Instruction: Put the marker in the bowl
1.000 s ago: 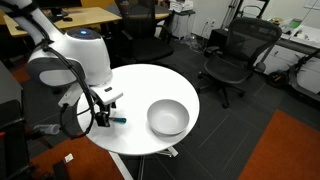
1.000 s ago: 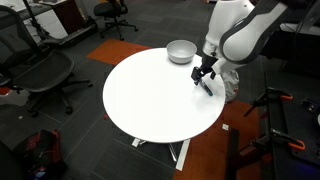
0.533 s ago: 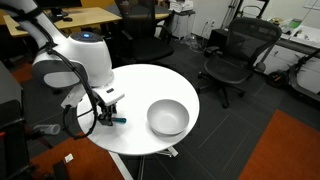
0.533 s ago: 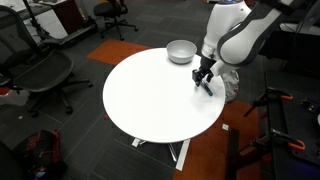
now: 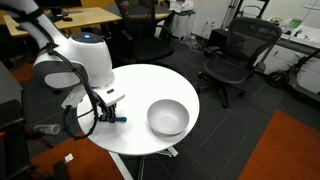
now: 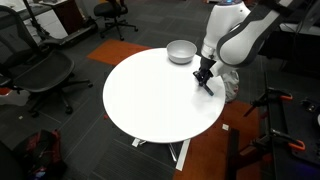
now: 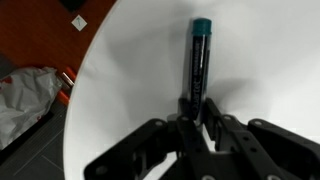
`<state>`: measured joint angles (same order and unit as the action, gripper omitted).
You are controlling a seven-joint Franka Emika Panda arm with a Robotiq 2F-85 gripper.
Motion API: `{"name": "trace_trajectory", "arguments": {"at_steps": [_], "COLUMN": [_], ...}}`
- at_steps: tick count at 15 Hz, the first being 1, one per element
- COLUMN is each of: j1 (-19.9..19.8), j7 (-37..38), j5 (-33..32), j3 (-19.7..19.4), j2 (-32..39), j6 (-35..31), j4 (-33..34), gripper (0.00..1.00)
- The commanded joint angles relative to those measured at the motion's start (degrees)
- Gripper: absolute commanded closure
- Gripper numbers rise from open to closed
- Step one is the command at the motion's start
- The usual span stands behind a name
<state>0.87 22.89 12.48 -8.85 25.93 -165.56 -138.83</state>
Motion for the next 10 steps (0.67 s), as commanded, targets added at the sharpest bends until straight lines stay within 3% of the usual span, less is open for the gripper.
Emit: {"name": "trace_trajectory", "arguments": {"at_steps": [1, 5, 10], "j1": [2.5, 3.4, 2.7], "j7": [3.1, 3.1, 6.8], "j5": [-0.9, -3.0, -11.4], "j3": [-2.7, -4.5, -6.9], "j2": [-2.2, -8.5, -16.2], "j6": [1.7, 7.0, 16.5], "j4": [-0.2, -1.7, -0.3], "gripper": [0.95, 0.95, 0.95]}}
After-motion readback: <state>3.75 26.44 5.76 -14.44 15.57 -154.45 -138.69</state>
